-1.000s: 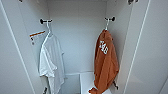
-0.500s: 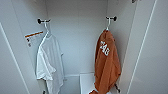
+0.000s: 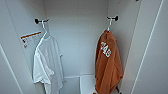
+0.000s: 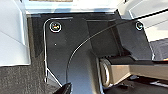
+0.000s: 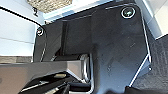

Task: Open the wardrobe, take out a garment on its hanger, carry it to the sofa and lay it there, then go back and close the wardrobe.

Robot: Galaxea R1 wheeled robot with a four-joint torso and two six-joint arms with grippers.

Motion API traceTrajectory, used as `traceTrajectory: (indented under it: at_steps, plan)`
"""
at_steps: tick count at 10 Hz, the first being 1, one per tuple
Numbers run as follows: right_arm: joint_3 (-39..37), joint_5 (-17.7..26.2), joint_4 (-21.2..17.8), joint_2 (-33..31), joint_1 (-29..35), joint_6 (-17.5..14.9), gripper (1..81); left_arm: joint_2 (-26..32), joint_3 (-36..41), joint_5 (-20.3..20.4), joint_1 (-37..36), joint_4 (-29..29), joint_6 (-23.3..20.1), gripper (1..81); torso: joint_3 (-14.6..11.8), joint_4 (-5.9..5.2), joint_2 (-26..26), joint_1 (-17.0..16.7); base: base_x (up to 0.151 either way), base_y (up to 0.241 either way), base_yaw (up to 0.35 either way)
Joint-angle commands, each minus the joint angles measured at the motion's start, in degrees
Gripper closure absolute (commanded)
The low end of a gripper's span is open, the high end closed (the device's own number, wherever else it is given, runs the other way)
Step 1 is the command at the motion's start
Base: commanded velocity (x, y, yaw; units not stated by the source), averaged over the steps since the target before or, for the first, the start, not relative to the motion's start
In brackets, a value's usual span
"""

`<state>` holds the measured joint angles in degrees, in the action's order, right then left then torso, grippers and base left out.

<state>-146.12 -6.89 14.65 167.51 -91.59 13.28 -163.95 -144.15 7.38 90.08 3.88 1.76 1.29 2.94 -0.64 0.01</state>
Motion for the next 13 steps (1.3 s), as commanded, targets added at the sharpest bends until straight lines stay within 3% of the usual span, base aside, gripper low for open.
traceTrajectory:
  at_steps: [1,5,11,12,13]
  plan:
    - [0.23,2.58,0.64,-0.31,2.33,-0.18,1.0,0.64,0.10,-2.89,-1.96,0.61,-0.09,1.0,0.00,0.00,0.00,0.00,0.070,0.000,0.000]
    - [0.23,2.58,0.55,-0.22,2.41,-0.18,1.0,0.64,0.10,-2.81,-1.96,0.61,-0.09,1.0,0.00,0.00,0.00,0.00,0.069,0.000,0.000]
    - [0.23,2.58,0.64,-0.13,2.33,-0.27,1.0,0.46,0.10,-2.89,-1.96,0.35,0.00,1.0,0.00,0.00,0.02,0.02,0.000,0.000,0.000]
    - [0.23,2.58,0.64,-0.13,2.33,-0.27,1.0,0.37,0.10,-2.89,-2.31,-0.10,0.09,1.0,0.00,2.81,0.02,0.02,0.000,0.000,0.000]
    - [0.23,2.58,0.64,-0.13,2.33,-0.27,1.0,0.37,0.10,-2.98,-2.84,-0.19,0.35,1.0,0.00,4.32,0.02,0.02,0.000,0.000,0.000]
